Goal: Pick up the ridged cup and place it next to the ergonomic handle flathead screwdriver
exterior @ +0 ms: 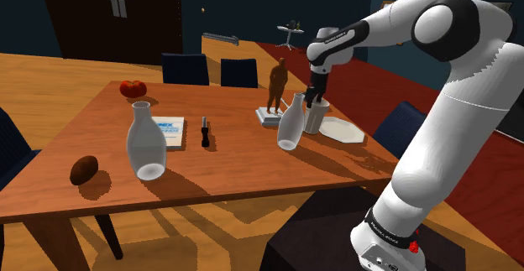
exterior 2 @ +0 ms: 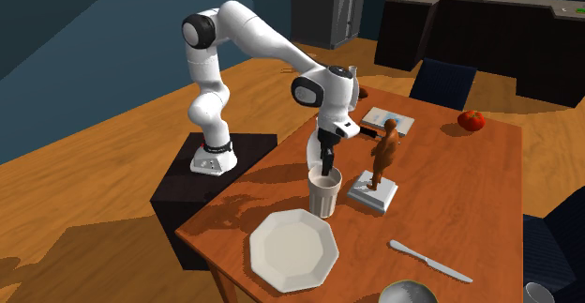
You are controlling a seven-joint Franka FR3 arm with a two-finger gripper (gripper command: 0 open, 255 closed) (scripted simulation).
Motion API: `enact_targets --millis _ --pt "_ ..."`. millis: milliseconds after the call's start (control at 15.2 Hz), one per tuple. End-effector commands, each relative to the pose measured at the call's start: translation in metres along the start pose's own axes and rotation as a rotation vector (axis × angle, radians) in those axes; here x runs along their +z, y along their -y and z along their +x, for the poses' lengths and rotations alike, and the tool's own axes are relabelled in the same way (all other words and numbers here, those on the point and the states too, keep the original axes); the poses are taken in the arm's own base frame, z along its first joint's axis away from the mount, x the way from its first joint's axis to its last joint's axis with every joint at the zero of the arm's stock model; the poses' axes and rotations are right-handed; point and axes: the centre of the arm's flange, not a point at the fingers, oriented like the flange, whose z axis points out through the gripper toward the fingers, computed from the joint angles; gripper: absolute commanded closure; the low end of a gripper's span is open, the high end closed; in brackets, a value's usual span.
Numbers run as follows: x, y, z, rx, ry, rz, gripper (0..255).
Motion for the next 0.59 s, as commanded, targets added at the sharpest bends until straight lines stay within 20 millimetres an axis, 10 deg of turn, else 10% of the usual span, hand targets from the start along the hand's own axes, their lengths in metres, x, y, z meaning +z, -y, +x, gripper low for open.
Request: enact_targets --millis 0,528 --pt "0.01 0.0 0.0 0.0 0.0 0.0 0" --pt "0.024 0.0 0.0 0.0 0.0 0.0 0"
